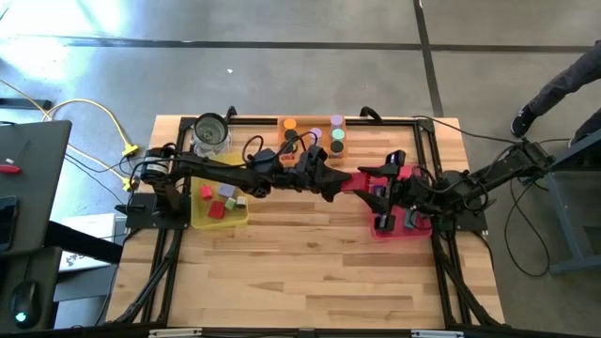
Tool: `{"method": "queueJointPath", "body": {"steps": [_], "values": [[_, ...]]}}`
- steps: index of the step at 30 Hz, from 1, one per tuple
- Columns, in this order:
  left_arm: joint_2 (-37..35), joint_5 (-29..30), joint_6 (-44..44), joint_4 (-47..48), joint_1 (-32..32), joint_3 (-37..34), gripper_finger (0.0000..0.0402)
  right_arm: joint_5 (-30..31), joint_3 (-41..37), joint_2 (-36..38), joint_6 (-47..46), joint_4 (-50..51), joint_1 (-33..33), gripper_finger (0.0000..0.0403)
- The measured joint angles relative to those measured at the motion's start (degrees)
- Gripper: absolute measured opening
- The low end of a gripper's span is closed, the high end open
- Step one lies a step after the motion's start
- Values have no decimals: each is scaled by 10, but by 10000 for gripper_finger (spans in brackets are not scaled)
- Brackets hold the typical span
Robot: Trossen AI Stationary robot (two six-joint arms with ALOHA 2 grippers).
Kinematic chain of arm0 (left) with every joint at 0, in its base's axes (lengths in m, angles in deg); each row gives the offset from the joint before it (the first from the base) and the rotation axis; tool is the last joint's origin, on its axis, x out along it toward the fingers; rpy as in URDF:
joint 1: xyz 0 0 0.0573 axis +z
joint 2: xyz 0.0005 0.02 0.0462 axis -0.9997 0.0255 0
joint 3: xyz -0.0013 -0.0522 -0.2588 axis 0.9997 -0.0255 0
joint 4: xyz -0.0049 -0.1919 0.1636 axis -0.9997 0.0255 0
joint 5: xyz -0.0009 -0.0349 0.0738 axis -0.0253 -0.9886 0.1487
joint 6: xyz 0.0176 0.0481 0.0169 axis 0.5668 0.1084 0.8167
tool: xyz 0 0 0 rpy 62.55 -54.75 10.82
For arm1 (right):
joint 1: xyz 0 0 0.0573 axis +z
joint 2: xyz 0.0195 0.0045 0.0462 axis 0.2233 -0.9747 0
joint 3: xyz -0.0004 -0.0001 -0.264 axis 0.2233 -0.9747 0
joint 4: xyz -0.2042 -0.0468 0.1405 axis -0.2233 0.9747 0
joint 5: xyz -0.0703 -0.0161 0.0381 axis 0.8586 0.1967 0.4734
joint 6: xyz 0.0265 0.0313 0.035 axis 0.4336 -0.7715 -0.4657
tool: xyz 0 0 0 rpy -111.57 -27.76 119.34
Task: Pick & Place Office items
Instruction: Put the red charger in the yellow bin
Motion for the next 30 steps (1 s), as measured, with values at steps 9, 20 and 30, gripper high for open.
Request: {"method": "queueJointPath", "body": {"steps": [9,20,30], "values": [[0,-15,14,5,1,0,141,-20,0,0,-54,32,-25,201],[0,-39,24,0,4,0,116,-48,0,0,-68,34,-26,211],[-4,-58,38,-51,10,3,116,-37,-3,-2,-99,-1,-24,273]]}}
